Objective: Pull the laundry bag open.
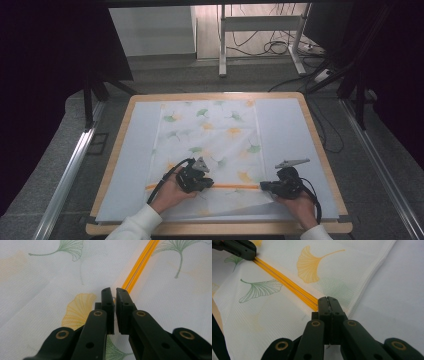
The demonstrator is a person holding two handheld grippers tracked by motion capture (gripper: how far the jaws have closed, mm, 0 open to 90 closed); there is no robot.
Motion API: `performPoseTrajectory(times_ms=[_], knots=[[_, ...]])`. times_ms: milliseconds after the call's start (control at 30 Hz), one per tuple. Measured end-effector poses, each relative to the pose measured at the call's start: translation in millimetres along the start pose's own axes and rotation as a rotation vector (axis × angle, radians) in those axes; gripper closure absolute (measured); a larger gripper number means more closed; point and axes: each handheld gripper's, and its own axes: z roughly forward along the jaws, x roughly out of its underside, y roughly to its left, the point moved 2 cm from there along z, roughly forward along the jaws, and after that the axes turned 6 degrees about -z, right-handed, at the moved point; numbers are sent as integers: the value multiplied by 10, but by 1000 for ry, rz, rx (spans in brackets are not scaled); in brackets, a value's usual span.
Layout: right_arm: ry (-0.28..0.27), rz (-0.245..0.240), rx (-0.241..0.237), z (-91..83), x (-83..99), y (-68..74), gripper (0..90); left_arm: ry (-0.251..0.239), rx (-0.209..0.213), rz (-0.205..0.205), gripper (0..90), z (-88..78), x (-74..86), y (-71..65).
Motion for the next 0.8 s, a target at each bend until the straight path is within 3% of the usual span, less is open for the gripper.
performPoseTrajectory(times_ms=[800], knots=[[-1,0,-1,0,2,-1,899,6,-28,-30,860,-175,175,130]])
